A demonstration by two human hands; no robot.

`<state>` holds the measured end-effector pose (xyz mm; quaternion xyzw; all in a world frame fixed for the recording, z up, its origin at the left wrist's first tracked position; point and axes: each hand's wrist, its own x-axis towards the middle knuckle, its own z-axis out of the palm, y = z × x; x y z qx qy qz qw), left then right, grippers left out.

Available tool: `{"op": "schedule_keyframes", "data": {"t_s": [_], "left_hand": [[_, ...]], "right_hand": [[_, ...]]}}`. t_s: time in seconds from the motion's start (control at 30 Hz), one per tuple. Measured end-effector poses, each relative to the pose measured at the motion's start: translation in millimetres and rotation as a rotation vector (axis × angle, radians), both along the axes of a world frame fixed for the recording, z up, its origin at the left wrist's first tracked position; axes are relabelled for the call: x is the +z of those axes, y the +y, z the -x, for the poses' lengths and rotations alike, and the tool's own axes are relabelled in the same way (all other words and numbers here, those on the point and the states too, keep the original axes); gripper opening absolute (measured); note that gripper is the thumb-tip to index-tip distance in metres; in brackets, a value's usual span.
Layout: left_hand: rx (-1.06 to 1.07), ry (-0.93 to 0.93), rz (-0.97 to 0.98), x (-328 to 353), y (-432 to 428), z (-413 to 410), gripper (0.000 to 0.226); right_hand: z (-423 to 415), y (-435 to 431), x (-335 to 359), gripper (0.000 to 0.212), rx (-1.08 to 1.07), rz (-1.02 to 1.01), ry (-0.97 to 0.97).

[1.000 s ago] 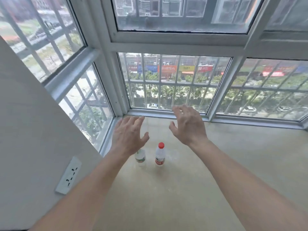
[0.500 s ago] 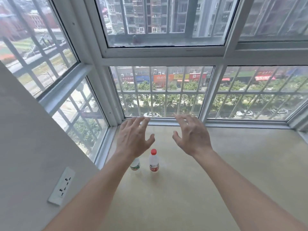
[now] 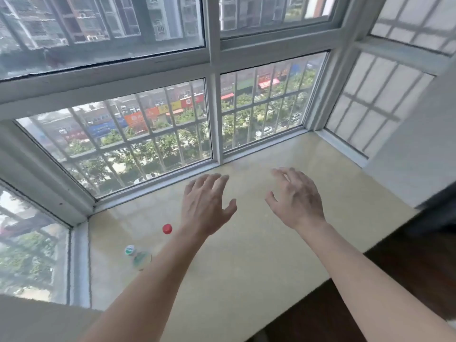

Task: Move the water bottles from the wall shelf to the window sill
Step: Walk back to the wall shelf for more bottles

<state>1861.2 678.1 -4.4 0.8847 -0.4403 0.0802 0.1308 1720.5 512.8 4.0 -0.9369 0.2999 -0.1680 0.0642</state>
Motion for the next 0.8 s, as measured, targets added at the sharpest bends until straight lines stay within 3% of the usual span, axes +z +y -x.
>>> {"op": "schedule_keyframes", "data": {"t_s": [0.37,0.8], "left_hand": [[-0.462,0.036,-0.025,-20,-100,100,0.06],[-0.76,0.005,-0.036,-25,-238,219,0.062]], "right_hand": [[171,-20,-8,0.048,-0.463,0.002,0.061],[304,-93,-35,0.045,-0.706,0.031,-0.005]]}}
